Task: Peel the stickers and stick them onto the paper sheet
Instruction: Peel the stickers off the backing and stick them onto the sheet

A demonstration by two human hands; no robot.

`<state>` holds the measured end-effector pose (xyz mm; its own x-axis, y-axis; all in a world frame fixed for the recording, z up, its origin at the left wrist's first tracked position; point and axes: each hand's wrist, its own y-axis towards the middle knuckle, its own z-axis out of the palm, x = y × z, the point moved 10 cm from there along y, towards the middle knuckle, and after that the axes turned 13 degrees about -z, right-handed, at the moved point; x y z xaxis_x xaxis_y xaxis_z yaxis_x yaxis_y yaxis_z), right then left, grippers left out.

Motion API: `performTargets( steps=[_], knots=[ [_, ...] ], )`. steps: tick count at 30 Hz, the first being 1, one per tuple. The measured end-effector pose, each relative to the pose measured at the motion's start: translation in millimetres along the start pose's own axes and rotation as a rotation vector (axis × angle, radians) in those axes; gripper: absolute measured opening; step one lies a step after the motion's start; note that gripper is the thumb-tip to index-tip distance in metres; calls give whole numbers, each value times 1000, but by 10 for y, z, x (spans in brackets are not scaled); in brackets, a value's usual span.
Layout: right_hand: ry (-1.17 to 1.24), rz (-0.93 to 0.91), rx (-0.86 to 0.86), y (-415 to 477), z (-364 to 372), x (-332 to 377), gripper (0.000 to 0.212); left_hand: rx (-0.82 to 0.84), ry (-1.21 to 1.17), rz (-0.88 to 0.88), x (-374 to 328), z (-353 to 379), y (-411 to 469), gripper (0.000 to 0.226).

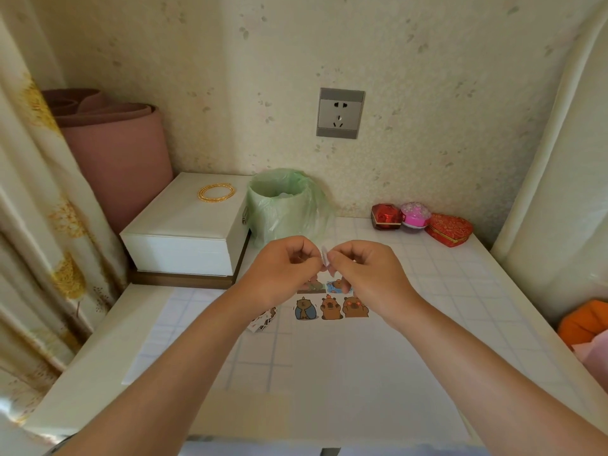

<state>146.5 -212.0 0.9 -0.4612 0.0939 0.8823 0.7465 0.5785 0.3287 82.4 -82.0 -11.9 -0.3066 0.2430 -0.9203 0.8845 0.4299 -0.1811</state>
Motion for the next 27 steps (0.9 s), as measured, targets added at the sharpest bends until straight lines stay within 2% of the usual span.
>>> performTargets(
  steps=[5,9,16,21,27],
  knots=[
    [-31,29,55,-9,93,-67,23,-29,-13,-60,42,-52,-19,9],
    [1,87,26,-12,77,-140,18,-52,20,-70,15,-174,-29,12],
    [61,106,-65,191,43,-234,17,-318,-7,-115,77,-817,29,14],
    [-85,-21,-105,650,75,-27,15,-451,56,-82,70,-1177,49,15],
    [-351,-199,-111,1444,265,357,18,-472,96,-51,72,-1302,65,14]
  ],
)
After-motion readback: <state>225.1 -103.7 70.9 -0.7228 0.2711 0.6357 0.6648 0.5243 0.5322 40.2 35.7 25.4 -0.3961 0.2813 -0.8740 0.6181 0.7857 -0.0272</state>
